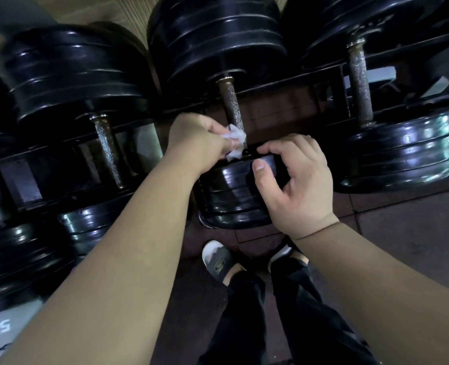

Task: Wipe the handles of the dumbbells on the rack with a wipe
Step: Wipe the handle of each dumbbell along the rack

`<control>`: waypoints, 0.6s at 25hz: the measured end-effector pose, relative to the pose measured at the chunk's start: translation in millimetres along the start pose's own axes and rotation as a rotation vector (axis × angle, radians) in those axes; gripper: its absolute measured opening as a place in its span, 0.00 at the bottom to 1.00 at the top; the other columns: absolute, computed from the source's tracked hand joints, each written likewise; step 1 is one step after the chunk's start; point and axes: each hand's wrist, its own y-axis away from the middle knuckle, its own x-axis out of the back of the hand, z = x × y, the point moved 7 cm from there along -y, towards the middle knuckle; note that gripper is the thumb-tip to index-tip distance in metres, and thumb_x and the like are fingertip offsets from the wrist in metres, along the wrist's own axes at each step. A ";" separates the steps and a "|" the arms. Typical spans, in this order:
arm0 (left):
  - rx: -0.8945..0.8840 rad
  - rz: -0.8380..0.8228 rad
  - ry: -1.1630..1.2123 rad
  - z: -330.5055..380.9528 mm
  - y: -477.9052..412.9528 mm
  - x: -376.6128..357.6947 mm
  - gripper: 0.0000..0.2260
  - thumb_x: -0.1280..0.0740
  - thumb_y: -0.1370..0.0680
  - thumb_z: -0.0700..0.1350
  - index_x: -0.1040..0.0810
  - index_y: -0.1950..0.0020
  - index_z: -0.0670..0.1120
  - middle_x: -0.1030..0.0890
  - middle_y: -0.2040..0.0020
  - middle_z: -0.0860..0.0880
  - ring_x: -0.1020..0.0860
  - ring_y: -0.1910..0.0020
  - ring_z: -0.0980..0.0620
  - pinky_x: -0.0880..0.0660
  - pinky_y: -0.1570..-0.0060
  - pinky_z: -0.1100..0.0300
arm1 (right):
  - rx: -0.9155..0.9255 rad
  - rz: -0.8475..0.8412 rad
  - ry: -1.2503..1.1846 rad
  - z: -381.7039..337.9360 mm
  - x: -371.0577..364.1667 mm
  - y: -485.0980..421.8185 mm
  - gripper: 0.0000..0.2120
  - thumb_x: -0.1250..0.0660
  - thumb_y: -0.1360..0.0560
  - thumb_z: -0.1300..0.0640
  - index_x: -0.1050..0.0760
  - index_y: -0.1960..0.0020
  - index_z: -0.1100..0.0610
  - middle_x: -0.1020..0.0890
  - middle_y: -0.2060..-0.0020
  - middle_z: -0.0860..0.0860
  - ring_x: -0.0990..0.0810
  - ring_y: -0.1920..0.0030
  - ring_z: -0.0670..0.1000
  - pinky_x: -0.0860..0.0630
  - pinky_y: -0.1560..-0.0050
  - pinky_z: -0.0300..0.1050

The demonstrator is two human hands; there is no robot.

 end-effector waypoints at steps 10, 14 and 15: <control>0.062 -0.016 0.125 17.3 6.4 -4.4 0.08 0.24 0.27 0.29 0.18 0.60 0.41 0.16 0.64 0.43 0.15 0.68 0.51 0.14 0.58 0.55 | 0.003 0.006 -0.007 4.1 0.0 -0.3 0.14 0.35 0.23 0.49 0.18 0.48 0.59 0.17 0.53 0.51 0.20 0.48 0.57 0.27 0.38 0.69; 0.021 0.092 0.148 21.1 2.8 4.0 0.13 0.23 0.29 0.30 0.16 0.67 0.47 0.14 0.67 0.46 0.13 0.60 0.43 0.14 0.51 0.49 | 0.000 0.009 -0.011 4.4 -0.2 -0.5 0.14 0.35 0.23 0.49 0.18 0.48 0.58 0.17 0.52 0.51 0.20 0.48 0.57 0.27 0.38 0.69; 0.010 0.154 0.212 26.5 -3.1 10.2 0.15 0.22 0.28 0.31 0.16 0.71 0.48 0.15 0.70 0.48 0.14 0.60 0.44 0.14 0.49 0.46 | -0.002 0.009 -0.014 4.2 -0.1 -0.6 0.14 0.34 0.23 0.49 0.18 0.49 0.59 0.17 0.53 0.51 0.20 0.48 0.57 0.27 0.38 0.69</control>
